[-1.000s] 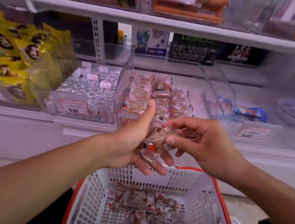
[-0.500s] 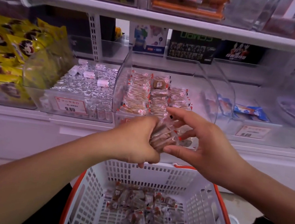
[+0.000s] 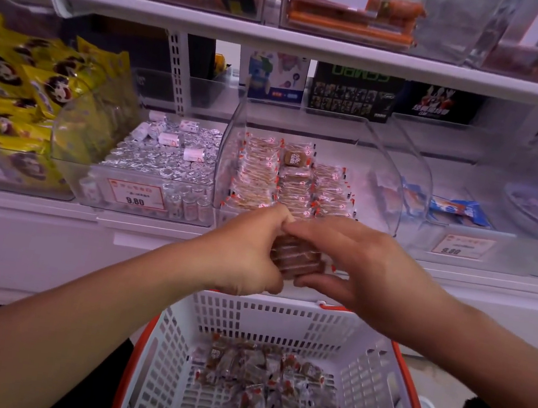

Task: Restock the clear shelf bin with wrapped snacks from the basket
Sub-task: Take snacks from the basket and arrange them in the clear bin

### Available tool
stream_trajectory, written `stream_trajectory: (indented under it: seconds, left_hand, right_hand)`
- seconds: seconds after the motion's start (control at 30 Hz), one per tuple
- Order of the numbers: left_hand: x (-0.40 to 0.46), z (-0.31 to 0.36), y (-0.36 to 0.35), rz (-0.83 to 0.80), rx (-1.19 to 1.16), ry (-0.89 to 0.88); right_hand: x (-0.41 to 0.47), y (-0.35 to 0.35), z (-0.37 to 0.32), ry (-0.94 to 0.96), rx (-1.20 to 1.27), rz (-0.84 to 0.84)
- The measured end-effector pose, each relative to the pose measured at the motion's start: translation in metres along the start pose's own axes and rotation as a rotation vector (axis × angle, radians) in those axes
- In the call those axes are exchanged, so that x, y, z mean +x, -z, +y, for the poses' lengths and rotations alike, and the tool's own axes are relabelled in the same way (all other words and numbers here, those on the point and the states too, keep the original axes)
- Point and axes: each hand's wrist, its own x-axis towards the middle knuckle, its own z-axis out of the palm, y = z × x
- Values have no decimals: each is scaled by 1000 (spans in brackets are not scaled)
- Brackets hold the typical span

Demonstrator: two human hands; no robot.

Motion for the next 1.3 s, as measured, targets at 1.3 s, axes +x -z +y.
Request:
stream_trajectory:
  seconds: [1.3]
  left_hand:
    - [27, -41, 47, 438, 851, -400]
  right_hand:
    - [180, -23, 158, -541, -175, -523]
